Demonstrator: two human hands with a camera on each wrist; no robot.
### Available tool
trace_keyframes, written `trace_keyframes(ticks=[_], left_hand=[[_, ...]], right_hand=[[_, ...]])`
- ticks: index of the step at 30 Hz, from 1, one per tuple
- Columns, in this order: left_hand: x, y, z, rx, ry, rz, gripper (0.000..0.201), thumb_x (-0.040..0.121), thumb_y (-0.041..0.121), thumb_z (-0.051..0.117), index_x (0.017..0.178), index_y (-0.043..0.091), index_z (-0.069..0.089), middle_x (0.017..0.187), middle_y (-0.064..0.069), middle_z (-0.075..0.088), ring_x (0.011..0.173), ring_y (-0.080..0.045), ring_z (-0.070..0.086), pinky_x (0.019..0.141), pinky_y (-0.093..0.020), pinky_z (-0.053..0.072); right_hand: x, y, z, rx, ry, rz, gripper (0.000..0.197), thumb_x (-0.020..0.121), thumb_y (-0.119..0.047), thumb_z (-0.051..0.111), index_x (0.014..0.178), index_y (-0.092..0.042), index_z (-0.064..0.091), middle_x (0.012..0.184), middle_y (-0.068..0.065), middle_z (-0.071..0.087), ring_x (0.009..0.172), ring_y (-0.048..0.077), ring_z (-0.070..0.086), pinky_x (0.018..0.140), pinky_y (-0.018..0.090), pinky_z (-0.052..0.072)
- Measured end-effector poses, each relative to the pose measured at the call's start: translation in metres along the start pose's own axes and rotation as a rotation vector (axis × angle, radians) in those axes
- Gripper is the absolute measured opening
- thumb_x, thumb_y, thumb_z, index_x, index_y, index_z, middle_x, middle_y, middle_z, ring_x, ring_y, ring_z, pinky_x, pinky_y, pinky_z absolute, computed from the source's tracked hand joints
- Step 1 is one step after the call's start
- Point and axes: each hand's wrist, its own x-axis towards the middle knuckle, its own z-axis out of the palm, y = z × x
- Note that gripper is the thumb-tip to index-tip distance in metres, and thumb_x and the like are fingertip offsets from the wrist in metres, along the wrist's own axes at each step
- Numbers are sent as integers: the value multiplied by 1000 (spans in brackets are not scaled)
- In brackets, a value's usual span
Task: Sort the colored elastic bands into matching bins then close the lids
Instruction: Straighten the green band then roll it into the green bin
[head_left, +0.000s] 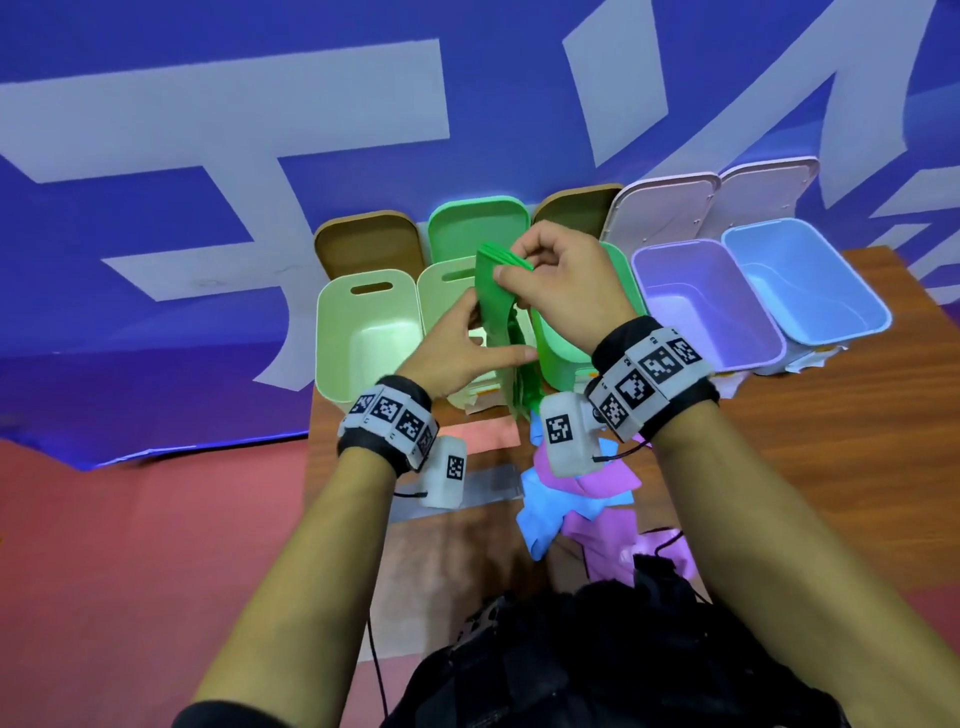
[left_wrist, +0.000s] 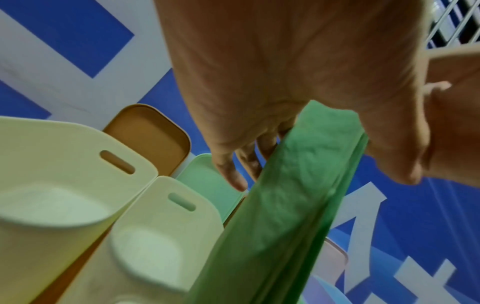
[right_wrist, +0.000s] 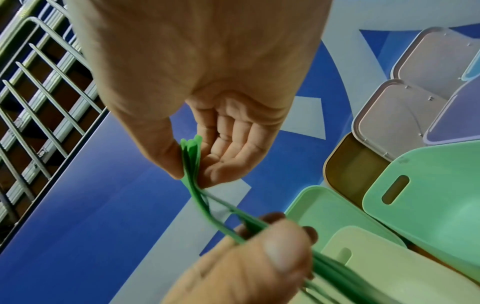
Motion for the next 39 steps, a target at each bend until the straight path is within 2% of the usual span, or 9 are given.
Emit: trace_keyframes(ticks=[6,12,16,19,21,23,29,33,39], left_hand=[[-21,-32,-13,8,129,-28,63,64,29,87,119,13,60,108,-2,69,103,-21,65,100,-41,49],[-44,-44,-29,-16,112,-51,53,67,32,83,110,8,62,100,-19,66,85,-15,60,88,-45,53],[-55,-49,-41,66,64,-98,42,66,36,80,97,14,61,76,3,62,66,-11,58,64,-29,49],[-61,-52,-49,147,2,-127,33,65,35,77,90,23,60,65,11,60,55,-5,55,51,-23,43],[-64,-54,-52,182,-25,-134,35,62,38,77,89,23,61,71,3,63,64,-12,58,60,-37,51],[-67,-54,-53,220,-49,-143,30,63,34,77,86,25,60,70,6,62,65,-14,58,65,-36,51],[-74,-56,-55,301,-141,-185,28,67,26,77,89,24,61,72,0,63,62,-18,60,62,-37,54],[-77,-61,-59,364,-156,-184,27,69,31,79,87,34,60,78,5,67,70,-14,64,72,-35,56],[-81,-76,-65,398,-182,-257,27,68,31,81,88,27,63,78,0,69,72,-20,67,72,-38,58]], right_hand=[[-12,-3,20,26,-57,39,17,77,-19,73,74,-22,57,65,-3,61,56,15,62,72,49,58],[-19,5,33,-7,-62,116,20,73,-26,64,90,-27,54,83,3,63,75,21,63,77,46,56],[-22,15,36,-185,-171,167,32,83,-19,60,114,-23,54,77,-3,46,69,16,48,64,31,39],[-26,19,42,-372,-289,168,20,85,-20,58,103,-24,64,80,-5,52,77,15,49,63,28,36],[-30,24,49,-424,-362,203,13,82,-31,58,91,-25,66,94,-3,64,91,19,56,76,32,46],[-34,33,57,-452,-420,242,15,81,-38,59,85,-24,64,96,-1,67,94,21,61,84,36,50],[-51,54,81,-201,-452,298,17,91,-21,53,92,-22,70,90,-4,68,90,15,60,90,37,48],[-62,58,88,-126,-489,381,23,91,-21,52,88,-4,67,87,15,65,80,15,54,81,35,44],[-73,71,98,-112,-487,448,22,90,-19,56,69,-17,59,61,0,50,57,11,44,57,28,32]])
